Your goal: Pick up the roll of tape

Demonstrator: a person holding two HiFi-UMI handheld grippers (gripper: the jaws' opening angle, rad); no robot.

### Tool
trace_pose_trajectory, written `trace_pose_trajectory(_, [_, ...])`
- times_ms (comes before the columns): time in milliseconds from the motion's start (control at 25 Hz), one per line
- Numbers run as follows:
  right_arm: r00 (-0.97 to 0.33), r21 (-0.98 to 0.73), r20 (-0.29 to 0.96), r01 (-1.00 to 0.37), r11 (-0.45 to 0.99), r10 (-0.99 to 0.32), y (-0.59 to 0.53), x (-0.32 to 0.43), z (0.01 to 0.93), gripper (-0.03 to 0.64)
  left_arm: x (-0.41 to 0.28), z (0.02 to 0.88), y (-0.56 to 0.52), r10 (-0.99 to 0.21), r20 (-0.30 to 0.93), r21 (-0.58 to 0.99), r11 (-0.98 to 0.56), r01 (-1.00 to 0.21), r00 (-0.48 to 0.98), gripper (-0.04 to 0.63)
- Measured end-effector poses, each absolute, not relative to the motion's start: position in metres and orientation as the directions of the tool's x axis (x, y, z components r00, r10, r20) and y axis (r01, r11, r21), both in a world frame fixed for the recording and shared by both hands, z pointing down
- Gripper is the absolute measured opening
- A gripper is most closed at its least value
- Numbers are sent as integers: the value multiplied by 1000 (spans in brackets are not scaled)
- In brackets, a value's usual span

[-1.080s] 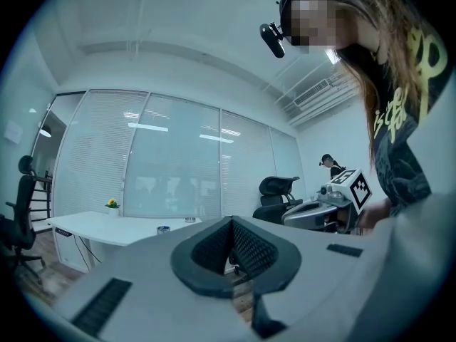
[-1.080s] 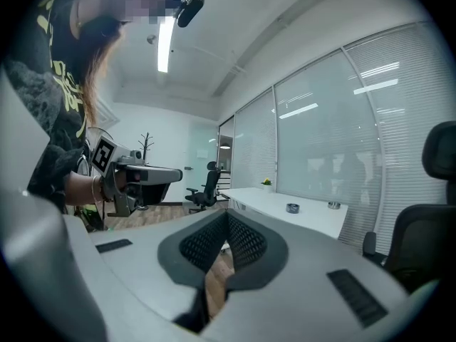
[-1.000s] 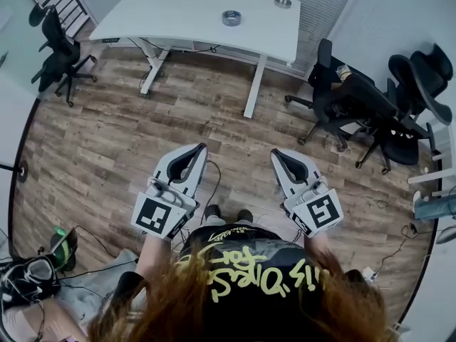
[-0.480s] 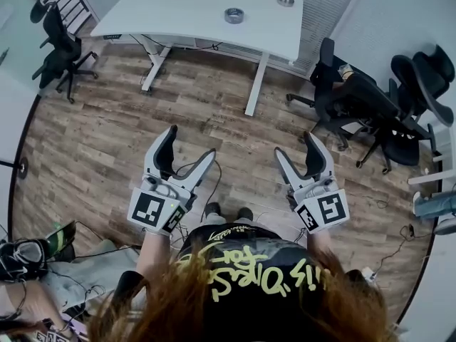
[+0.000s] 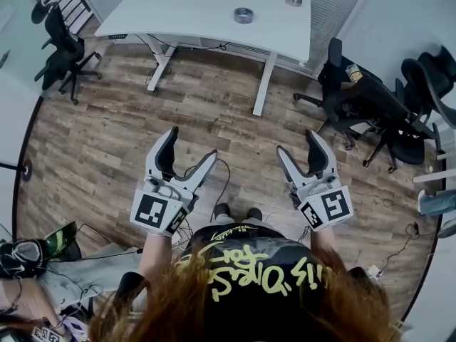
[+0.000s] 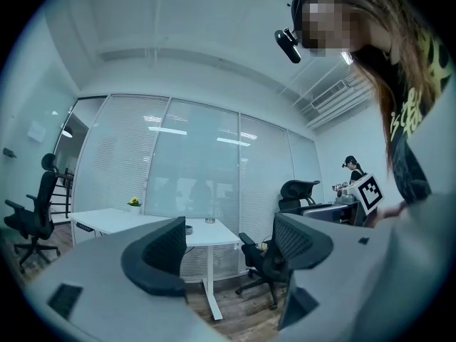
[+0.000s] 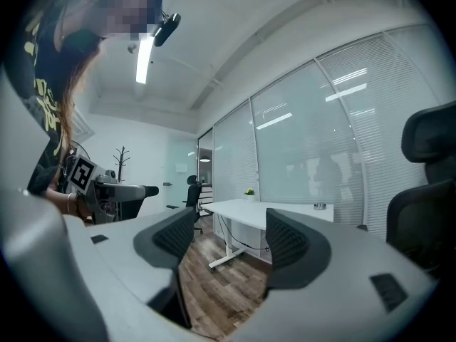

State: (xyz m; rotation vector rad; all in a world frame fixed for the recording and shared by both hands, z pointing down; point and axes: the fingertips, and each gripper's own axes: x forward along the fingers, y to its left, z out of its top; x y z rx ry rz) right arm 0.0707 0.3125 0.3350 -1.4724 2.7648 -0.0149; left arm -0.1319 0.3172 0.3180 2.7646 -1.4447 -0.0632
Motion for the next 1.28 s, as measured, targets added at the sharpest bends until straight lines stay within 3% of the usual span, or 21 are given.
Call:
trace_pose_trajectory(280, [-486,-20,-20,-873,486,-874,297,60,339,298,-161,341,300,-803,9,71,-594,-801,596,385])
trace_pose_trajectory(600, [-426,-51,-2,-903,426,-905,259,88,348,298,-144,344,255,-783,14,51,-621,-782,622,385])
trace_pose_trajectory(1280, [-569,12,-30,-823,569,-822,57,131,333,298,-81,314,68,-849,-75,-21,-523,-852,523,385])
